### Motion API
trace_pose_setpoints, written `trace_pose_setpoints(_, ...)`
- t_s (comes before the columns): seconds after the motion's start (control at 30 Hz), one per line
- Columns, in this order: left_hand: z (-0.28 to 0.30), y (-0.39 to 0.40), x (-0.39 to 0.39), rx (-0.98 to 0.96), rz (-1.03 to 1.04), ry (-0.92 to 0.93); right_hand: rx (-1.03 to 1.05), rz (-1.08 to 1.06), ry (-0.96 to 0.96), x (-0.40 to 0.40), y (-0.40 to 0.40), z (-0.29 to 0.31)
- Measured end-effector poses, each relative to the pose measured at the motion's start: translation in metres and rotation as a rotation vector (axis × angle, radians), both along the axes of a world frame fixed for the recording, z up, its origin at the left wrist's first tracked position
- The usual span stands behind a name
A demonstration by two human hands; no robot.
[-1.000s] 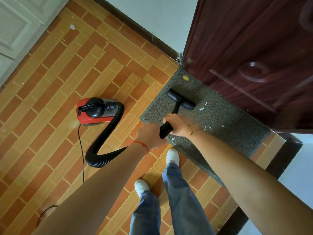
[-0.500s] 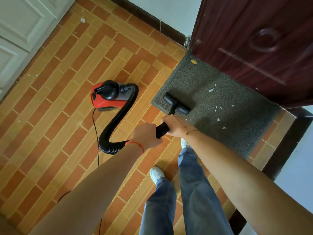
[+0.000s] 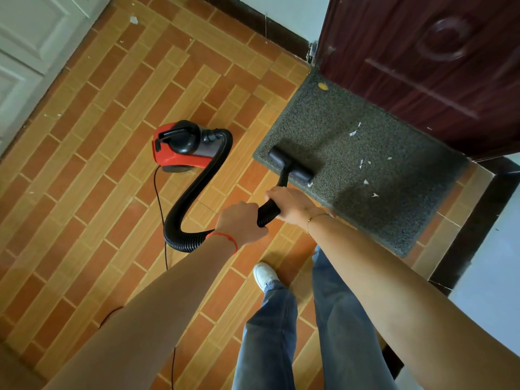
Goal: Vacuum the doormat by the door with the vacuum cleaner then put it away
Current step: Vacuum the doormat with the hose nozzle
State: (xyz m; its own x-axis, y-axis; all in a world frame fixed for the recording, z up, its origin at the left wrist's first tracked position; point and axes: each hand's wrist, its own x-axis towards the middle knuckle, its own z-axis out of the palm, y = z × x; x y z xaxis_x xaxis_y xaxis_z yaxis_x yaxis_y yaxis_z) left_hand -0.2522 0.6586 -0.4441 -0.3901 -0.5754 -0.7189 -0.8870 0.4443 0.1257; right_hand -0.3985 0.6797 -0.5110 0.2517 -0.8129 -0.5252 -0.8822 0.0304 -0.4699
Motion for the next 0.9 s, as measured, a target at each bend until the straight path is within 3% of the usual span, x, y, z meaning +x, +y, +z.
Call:
trace_pose_setpoints(0.3, -0.013, -0.021, -0.076, -0.002, 0.076, 0.049, 0.001, 0.037, 0.084, -0.077, -0.031, -0.010)
trace_pose_setpoints(0.9, -0.030, -0.125, -0.281, -0.082, 0.198, 0.106, -0.025, 0.048, 0.076, -0.280, -0.153, -0.029)
